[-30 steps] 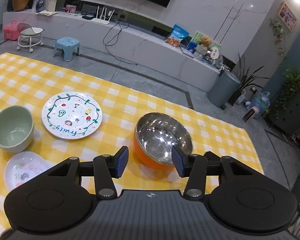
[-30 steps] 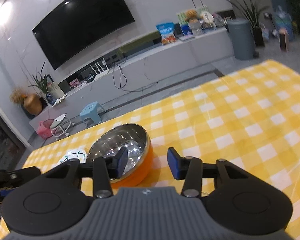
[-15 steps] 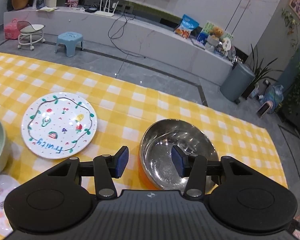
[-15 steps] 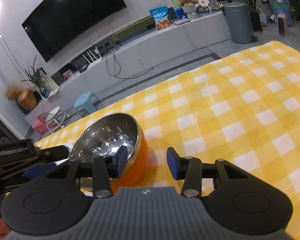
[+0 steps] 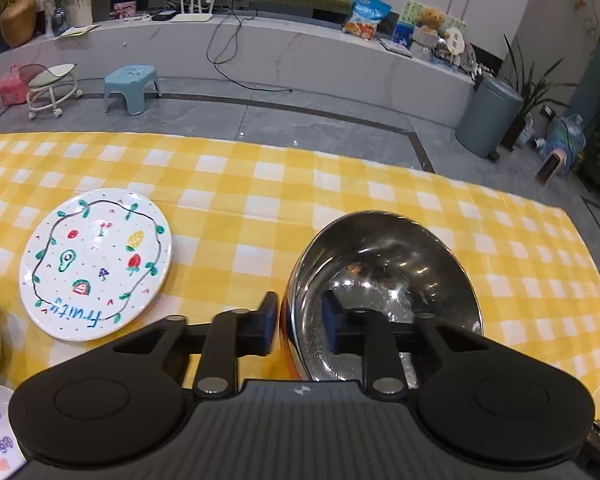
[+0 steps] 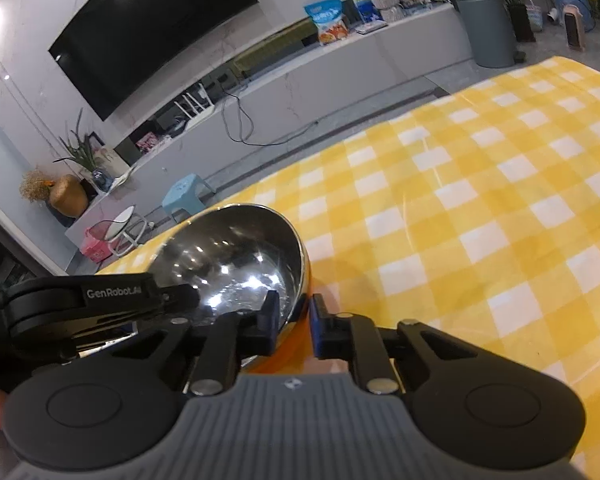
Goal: Organize plates and bowls
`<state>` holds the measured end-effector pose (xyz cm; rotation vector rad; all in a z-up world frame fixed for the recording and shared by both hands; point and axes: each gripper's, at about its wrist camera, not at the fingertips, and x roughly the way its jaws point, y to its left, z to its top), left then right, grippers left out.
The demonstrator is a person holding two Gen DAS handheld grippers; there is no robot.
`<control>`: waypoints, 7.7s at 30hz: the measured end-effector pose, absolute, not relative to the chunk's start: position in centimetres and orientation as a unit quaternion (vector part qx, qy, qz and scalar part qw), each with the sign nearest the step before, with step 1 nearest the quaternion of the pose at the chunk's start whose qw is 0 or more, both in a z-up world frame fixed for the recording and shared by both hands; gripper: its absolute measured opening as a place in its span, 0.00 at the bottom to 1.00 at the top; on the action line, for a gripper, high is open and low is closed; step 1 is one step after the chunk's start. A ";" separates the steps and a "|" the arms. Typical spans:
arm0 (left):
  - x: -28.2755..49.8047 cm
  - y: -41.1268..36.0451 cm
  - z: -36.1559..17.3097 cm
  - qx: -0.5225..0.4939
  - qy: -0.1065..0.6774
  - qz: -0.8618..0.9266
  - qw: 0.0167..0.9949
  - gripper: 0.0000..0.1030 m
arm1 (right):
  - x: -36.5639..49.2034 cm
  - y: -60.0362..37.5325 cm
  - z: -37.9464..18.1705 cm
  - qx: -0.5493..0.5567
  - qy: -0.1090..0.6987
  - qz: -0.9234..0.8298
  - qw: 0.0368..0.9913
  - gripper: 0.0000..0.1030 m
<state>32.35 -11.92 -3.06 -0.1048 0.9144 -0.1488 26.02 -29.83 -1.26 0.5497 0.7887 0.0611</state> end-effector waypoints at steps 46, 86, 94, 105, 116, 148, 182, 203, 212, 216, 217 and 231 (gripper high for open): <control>13.0 2.6 10.2 -0.102 0.439 0.022 0.892 0.10 | 9.1 -18.5 12.5 0.211 0.376 0.161 0.888 0.09; 11.1 8.9 1.2 -0.149 0.571 -0.016 0.807 0.17 | 8.9 -12.3 7.0 0.133 0.497 0.139 0.846 0.03; 11.1 9.4 1.8 -0.153 0.567 -0.011 0.809 0.19 | 9.1 -12.0 6.0 0.133 0.510 0.143 0.838 0.04; 11.0 10.7 3.3 -0.166 0.526 -0.013 0.834 0.19 | 9.2 -12.0 6.2 0.132 0.507 0.151 0.839 0.10; 11.6 11.1 5.1 -0.132 0.489 -0.027 0.862 0.19 | 10.7 -11.6 8.7 0.120 0.478 0.170 0.853 0.25; 24.7 18.4 0.5 -0.209 0.452 0.011 0.867 0.51 | 27.3 -5.7 4.4 0.156 0.541 0.171 0.808 0.44; 29.8 18.5 -4.2 -0.194 0.510 0.016 0.838 0.10 | 33.9 1.5 -0.9 0.149 0.599 0.160 0.770 0.08; 19.0 14.3 7.8 -0.192 0.476 0.002 0.858 0.09 | 21.2 -4.7 11.5 0.195 0.542 0.195 0.794 0.09; 14.1 11.9 8.8 -0.200 0.492 -0.023 0.847 0.09 | 14.8 -8.2 13.5 0.200 0.542 0.191 0.793 0.09; 12.5 10.9 8.4 -0.198 0.497 -0.027 0.845 0.09 | 13.1 -8.9 13.7 0.190 0.542 0.188 0.797 0.09; 12.3 10.8 8.2 -0.200 0.500 -0.027 0.842 0.09 | 12.8 -9.1 13.6 0.187 0.543 0.187 0.797 0.09; 12.1 8.6 2.9 -0.192 0.560 -0.053 0.804 0.09 | 11.7 -11.5 8.2 0.181 0.584 0.168 0.773 0.09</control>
